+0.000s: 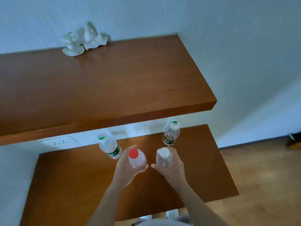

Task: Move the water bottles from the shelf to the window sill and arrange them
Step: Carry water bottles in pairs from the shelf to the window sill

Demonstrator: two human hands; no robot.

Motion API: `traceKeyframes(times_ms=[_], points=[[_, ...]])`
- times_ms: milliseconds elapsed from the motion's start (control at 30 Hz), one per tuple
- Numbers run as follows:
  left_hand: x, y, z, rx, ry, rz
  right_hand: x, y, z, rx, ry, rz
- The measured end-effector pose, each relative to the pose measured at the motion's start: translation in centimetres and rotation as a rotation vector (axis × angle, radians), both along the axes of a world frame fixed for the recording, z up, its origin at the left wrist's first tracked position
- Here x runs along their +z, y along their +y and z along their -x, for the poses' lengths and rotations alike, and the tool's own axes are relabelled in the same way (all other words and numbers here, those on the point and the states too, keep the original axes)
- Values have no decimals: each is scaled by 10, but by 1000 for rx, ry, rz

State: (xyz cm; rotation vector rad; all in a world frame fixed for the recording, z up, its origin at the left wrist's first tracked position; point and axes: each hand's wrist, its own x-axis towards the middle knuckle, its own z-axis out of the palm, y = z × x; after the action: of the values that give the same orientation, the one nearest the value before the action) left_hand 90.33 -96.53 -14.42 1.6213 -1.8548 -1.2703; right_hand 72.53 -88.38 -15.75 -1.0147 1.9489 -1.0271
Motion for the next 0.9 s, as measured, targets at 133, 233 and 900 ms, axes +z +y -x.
traceKeyframes(times_ms=[133,233,900], points=[[0,9,8,60,-4,14,7,-2,2,35,70,11],[5,13,13,116,10,6,12,-2,2,13,89,65],[121,31,-44,461,346,297,138,-28,-53,188,-33,344]])
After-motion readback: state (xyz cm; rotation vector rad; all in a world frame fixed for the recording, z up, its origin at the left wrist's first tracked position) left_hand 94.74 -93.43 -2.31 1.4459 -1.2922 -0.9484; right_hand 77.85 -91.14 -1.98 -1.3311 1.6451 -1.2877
